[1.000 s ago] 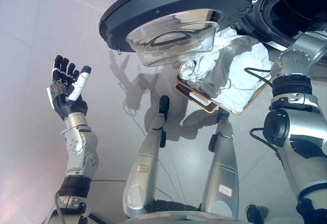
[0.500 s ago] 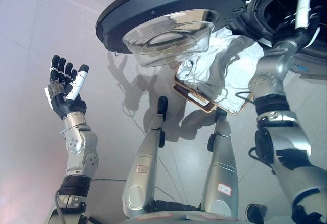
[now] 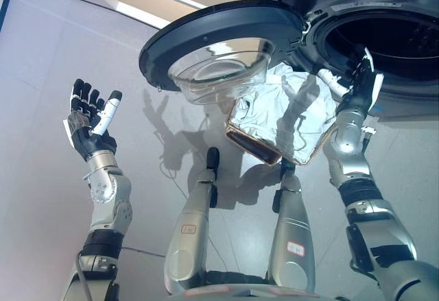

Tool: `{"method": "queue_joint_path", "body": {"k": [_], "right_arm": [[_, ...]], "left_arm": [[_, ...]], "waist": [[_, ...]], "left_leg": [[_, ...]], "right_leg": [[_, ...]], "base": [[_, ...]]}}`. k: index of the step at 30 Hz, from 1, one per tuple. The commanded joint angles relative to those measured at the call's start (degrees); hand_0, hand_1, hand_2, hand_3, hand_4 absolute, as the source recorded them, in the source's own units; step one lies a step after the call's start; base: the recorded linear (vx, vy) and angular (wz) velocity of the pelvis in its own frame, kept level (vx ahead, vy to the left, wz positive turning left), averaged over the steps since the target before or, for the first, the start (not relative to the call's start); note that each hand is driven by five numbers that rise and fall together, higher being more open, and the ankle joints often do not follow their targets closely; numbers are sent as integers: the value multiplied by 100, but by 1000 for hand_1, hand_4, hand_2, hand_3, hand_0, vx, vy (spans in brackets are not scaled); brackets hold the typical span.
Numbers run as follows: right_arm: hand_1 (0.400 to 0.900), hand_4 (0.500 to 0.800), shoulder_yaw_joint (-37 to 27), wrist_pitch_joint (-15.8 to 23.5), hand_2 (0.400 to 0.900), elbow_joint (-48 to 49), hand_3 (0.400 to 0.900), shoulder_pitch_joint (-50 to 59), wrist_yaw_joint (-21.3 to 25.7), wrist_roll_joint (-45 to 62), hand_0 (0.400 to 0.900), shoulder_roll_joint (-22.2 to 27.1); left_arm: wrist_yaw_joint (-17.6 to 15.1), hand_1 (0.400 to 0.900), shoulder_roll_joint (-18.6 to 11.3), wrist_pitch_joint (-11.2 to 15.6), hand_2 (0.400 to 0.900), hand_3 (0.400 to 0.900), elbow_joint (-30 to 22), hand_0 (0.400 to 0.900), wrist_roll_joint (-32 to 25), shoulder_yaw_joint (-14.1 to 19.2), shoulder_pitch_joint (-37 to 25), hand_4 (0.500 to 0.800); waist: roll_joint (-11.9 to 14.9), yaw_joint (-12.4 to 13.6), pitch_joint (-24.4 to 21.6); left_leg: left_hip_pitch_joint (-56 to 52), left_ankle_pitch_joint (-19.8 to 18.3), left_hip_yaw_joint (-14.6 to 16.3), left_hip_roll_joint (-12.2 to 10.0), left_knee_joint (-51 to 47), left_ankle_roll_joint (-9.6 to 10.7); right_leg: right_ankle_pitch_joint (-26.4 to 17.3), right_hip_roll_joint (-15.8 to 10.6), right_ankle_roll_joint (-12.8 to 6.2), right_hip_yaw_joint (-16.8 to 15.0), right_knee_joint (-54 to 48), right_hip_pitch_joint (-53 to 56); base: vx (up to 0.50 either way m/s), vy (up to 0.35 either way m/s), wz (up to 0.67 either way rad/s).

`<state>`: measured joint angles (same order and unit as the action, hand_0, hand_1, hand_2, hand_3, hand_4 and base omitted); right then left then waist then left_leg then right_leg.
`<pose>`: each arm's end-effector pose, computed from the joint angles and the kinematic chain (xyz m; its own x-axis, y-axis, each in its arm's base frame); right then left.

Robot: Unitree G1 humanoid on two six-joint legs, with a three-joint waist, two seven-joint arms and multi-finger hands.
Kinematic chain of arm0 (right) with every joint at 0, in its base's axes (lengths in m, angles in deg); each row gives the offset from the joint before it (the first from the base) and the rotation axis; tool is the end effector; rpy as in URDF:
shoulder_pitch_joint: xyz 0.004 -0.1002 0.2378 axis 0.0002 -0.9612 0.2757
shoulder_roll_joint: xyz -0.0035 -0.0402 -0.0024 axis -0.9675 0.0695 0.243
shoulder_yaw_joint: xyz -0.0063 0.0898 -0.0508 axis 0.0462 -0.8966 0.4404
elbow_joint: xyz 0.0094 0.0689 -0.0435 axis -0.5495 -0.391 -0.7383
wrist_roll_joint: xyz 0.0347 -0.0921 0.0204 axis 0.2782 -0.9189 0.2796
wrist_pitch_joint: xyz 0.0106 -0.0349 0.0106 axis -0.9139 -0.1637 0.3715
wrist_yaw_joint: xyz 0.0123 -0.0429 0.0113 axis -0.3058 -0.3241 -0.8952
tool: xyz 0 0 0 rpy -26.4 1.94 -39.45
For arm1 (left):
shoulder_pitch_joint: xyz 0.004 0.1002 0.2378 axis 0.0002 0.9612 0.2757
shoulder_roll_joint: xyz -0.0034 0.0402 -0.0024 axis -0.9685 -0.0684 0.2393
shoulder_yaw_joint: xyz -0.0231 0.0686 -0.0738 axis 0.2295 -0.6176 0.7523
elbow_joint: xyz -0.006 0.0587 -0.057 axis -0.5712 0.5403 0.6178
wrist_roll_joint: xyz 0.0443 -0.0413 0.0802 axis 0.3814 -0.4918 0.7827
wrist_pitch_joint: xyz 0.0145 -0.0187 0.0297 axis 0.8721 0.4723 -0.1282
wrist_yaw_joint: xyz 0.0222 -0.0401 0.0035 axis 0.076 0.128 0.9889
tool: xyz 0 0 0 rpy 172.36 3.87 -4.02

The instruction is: Put the clothes in the basket into the washing machine.

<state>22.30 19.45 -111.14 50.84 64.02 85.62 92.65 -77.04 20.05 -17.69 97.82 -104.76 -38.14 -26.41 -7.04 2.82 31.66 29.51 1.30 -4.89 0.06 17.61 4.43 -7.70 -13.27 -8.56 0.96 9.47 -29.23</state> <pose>0.3106 -0.2416 0.1283 0.8170 -0.4296 0.3847 0.5046 0.8555 -0.1163 0.2364 0.2336 0.0661 0.7966 0.5348 0.2818 -0.4172 0.8237 -0.3840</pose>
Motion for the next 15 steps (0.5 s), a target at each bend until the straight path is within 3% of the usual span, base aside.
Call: {"method": "queue_joint_path", "body": {"k": [1, 10, 15], "right_arm": [[900, 800, 230, 182, 900, 849, 900, 5, 57, -1070, 900, 493], [900, 800, -108, 177, 900, 1286, 900, -1351, -588, -1343, 900, 487], [900, 800, -164, 196, 900, 1246, 900, -1714, -831, -1214, 900, 312]], "left_arm": [[130, 900, -370, 361, 900, 900, -55, 900, 334, 616, 31, 800], [592, 900, -538, 155, 900, 900, 266, 900, 567, 834, 502, 800], [731, 900, -559, 79, 900, 900, 379, 900, 585, 937, 711, 800]], "waist": [[96, -16, -575], [538, 72, -1418], [677, 66, -1736]], "left_leg": [[-367, 280, -217, -94, -781, 29], [-1571, 298, -415, -339, -1409, 73], [-2070, 236, -412, -408, -1584, 70]], "right_leg": [[435, -72, -46, 197, 395, 429], [511, 4, -147, 689, -135, 1803], [539, 98, -162, 783, -354, 2301]], "base": [[114, -35, 11], [142, -30, 12], [97, -2, -1]]}}
